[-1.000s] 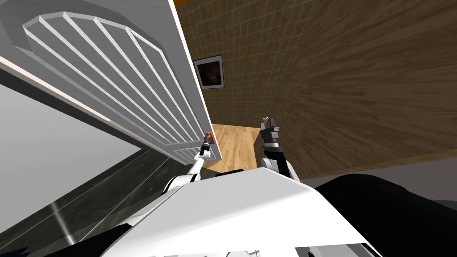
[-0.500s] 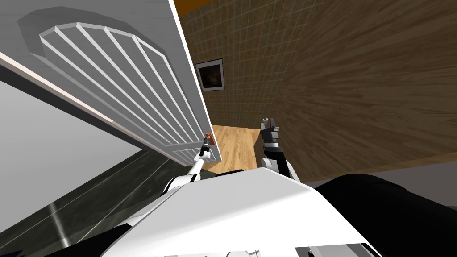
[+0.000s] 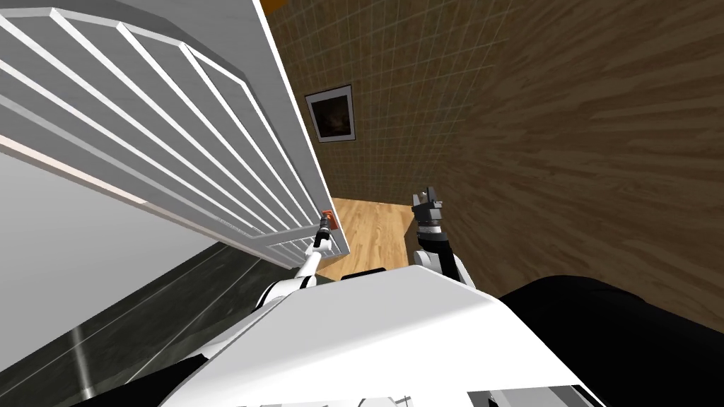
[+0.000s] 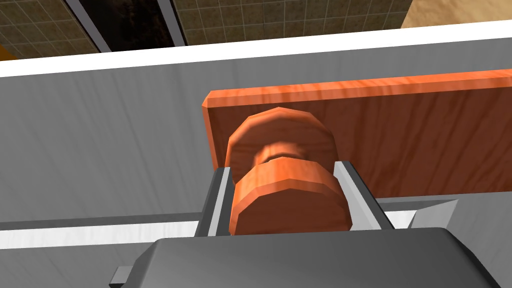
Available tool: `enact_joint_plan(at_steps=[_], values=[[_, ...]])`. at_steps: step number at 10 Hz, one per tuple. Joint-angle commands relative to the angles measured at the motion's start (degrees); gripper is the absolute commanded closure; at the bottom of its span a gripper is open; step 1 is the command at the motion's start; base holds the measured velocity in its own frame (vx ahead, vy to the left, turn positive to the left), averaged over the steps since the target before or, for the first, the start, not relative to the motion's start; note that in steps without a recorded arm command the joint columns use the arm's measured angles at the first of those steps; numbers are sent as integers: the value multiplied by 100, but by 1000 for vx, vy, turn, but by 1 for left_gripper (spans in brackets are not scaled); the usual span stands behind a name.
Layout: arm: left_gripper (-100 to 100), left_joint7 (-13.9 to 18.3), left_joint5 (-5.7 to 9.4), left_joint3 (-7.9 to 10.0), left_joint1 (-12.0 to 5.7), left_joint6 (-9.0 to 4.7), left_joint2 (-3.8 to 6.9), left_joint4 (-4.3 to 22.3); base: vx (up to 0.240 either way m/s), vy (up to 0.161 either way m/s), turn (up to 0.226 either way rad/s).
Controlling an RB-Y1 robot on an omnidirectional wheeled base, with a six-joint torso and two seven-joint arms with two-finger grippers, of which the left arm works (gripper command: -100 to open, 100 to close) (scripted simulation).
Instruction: Push the door open
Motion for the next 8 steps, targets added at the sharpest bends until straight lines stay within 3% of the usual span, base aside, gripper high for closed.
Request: enact_joint_plan(at_steps=[1, 3, 4, 8], values=[[100, -24, 41, 123, -33, -32, 100, 71, 230, -86, 47], [100, -24, 41, 123, -33, -32, 100, 71, 84, -32, 17], [100, -68, 82, 250, -25, -28, 150, 85, 129, -54, 66], [100, -150, 160, 488, -9, -23, 243, 111, 174, -110, 69]])
